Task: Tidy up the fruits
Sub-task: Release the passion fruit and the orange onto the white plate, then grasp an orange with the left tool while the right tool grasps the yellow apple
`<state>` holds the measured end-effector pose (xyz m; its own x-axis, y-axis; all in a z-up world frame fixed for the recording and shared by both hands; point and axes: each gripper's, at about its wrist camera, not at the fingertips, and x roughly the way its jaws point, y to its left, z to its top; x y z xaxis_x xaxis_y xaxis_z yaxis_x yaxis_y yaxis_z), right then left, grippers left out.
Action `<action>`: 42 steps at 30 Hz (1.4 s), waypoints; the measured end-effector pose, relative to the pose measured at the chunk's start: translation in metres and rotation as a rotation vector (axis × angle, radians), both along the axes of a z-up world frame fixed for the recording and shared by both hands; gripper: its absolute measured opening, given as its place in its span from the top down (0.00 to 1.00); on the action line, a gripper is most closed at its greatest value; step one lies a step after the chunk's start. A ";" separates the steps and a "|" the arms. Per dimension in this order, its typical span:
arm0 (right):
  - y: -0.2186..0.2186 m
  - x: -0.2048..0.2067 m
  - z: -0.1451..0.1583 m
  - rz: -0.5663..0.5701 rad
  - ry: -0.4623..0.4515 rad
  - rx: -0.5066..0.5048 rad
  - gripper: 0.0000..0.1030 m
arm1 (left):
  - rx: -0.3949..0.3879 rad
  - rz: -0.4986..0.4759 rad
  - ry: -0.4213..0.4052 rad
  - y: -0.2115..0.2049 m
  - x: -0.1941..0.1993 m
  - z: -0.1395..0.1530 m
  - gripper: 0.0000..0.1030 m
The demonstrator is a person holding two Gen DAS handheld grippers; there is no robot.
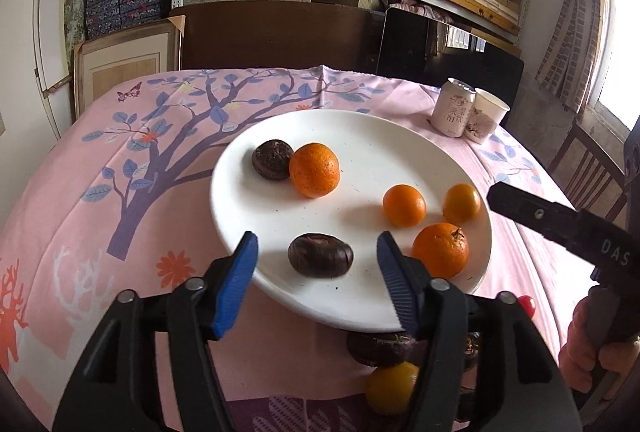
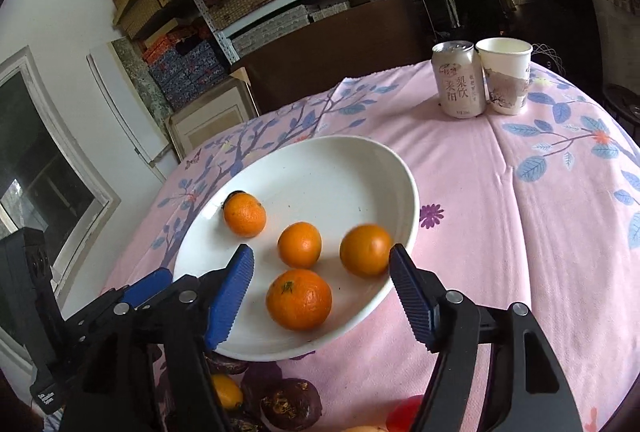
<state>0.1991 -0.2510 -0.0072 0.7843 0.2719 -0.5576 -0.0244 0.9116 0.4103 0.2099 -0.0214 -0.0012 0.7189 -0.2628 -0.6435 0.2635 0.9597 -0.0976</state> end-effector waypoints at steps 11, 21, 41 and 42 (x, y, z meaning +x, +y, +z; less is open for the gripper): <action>-0.035 -0.062 -0.005 -0.050 -0.021 0.097 0.25 | -0.075 0.096 -0.005 0.050 -0.040 0.001 0.22; -0.059 -0.103 -0.024 -0.116 0.016 0.154 0.22 | -0.194 0.244 0.023 0.116 -0.085 -0.006 0.19; -0.060 -0.109 -0.030 -0.107 0.053 0.157 0.21 | 0.009 0.125 0.144 0.096 -0.122 -0.036 0.09; -0.059 -0.109 -0.030 -0.103 0.055 0.153 0.21 | 0.006 0.121 0.136 0.096 -0.123 -0.035 0.09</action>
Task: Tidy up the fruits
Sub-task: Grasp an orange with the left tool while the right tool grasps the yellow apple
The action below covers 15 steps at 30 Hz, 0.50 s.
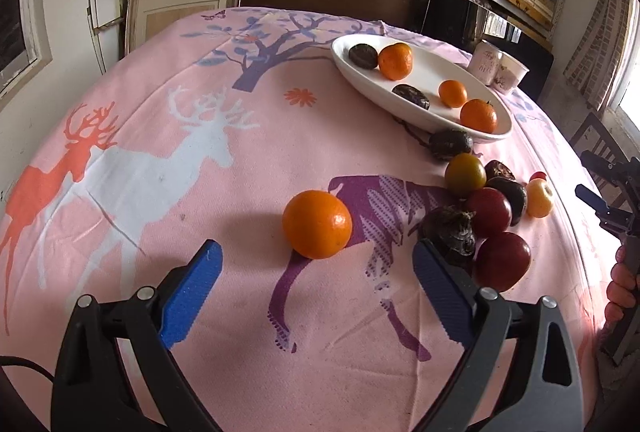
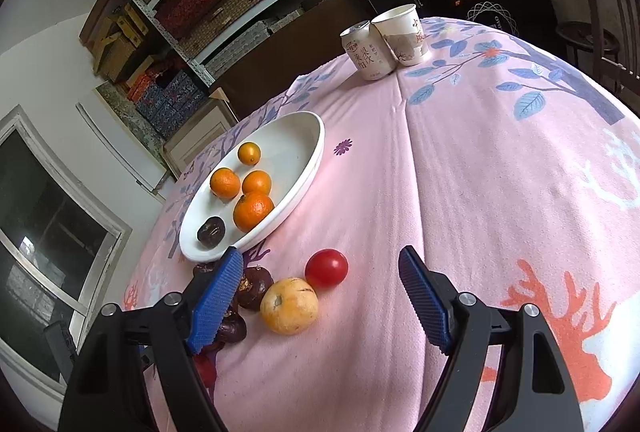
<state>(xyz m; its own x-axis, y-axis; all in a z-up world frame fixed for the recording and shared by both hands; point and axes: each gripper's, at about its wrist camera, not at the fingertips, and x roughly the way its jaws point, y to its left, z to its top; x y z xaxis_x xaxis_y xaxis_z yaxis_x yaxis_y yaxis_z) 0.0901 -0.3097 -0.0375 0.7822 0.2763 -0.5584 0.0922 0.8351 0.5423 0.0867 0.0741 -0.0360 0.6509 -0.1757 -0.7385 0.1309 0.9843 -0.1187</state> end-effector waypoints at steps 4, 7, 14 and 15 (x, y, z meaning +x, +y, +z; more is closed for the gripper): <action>0.004 0.001 -0.001 0.009 0.005 -0.015 0.21 | 0.023 0.002 -0.014 -0.005 0.004 0.001 0.12; 0.005 0.000 -0.001 0.008 0.007 -0.020 0.21 | 0.031 -0.011 0.007 -0.008 0.011 -0.002 0.24; 0.007 0.001 -0.002 0.018 0.011 -0.034 0.21 | -0.029 -0.051 0.045 -0.006 0.018 -0.009 0.66; 0.008 0.001 -0.002 0.024 0.011 -0.041 0.21 | -0.050 -0.057 0.044 -0.005 0.017 -0.008 0.65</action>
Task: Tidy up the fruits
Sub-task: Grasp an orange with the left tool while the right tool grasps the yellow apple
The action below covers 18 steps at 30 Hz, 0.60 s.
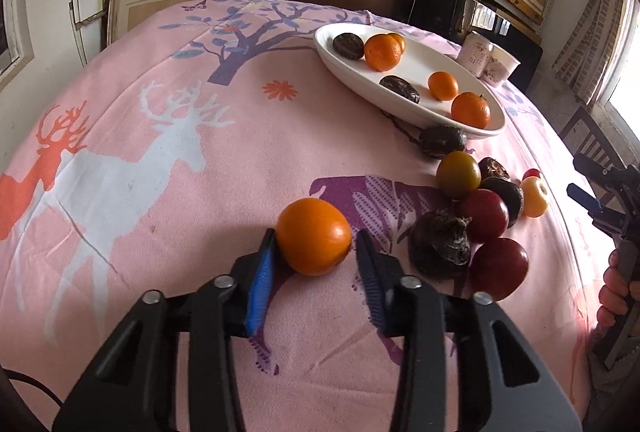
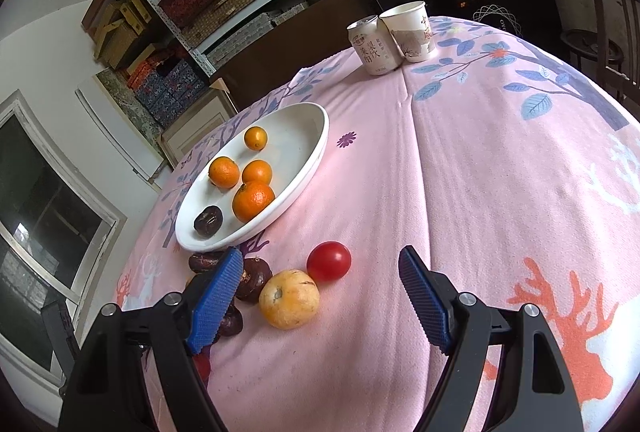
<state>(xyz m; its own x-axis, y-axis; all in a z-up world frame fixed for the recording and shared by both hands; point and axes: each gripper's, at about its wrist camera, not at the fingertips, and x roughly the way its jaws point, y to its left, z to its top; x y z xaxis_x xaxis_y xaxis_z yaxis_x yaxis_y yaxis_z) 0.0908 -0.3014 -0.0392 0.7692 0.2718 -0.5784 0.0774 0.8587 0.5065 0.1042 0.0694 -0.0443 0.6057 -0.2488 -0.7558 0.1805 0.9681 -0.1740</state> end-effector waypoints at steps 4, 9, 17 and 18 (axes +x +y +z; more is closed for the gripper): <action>0.010 -0.001 0.000 0.047 0.008 -0.036 0.21 | -0.020 0.003 -0.027 0.001 -0.004 0.004 0.65; 0.028 -0.004 -0.004 0.112 0.038 -0.101 0.21 | -0.016 0.013 0.007 0.002 -0.001 0.001 0.65; 0.041 0.003 -0.016 0.194 0.090 -0.088 0.42 | -0.026 0.048 0.003 0.007 0.005 0.001 0.60; 0.043 0.005 -0.018 0.204 0.101 -0.080 0.44 | -0.026 0.049 0.005 0.007 0.006 0.001 0.60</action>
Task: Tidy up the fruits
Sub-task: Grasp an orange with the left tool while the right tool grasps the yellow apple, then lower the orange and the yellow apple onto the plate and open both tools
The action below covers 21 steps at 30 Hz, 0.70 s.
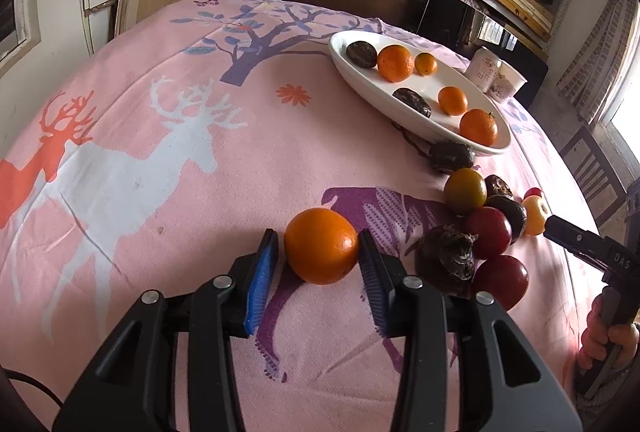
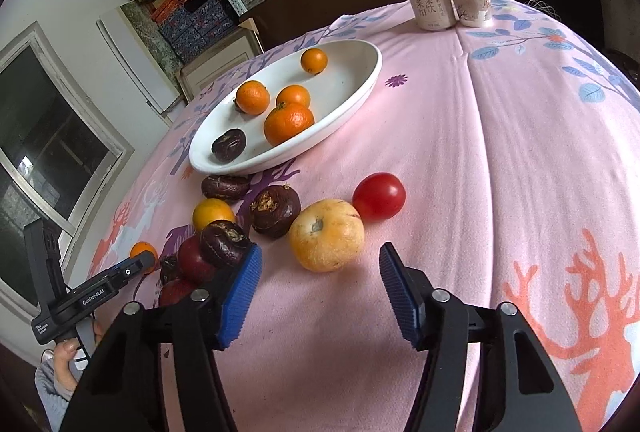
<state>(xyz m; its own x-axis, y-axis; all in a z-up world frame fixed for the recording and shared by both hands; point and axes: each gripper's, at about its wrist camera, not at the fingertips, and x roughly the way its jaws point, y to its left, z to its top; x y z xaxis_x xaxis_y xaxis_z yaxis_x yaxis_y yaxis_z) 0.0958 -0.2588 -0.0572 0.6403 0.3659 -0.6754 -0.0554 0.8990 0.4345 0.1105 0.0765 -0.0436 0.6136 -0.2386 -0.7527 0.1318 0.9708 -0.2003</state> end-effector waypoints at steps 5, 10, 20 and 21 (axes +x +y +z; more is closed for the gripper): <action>0.003 0.008 -0.006 0.000 0.020 0.017 0.45 | 0.005 -0.001 -0.012 -0.002 0.001 0.001 0.54; 0.002 0.009 -0.006 -0.003 0.021 0.016 0.61 | -0.002 -0.017 -0.014 -0.003 0.001 0.001 0.57; 0.005 0.006 -0.005 0.017 0.009 0.013 0.62 | -0.005 -0.057 -0.076 -0.010 -0.011 0.008 0.66; 0.005 0.006 -0.005 0.018 0.009 0.014 0.62 | -0.009 -0.055 -0.076 -0.010 -0.011 0.009 0.66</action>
<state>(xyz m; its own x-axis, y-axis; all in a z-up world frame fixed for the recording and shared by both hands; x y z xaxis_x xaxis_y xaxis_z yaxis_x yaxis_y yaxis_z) 0.1017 -0.2540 -0.0618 0.6272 0.3872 -0.6758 -0.0679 0.8915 0.4478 0.0993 0.0669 -0.0349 0.6545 -0.2801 -0.7022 0.2005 0.9599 -0.1960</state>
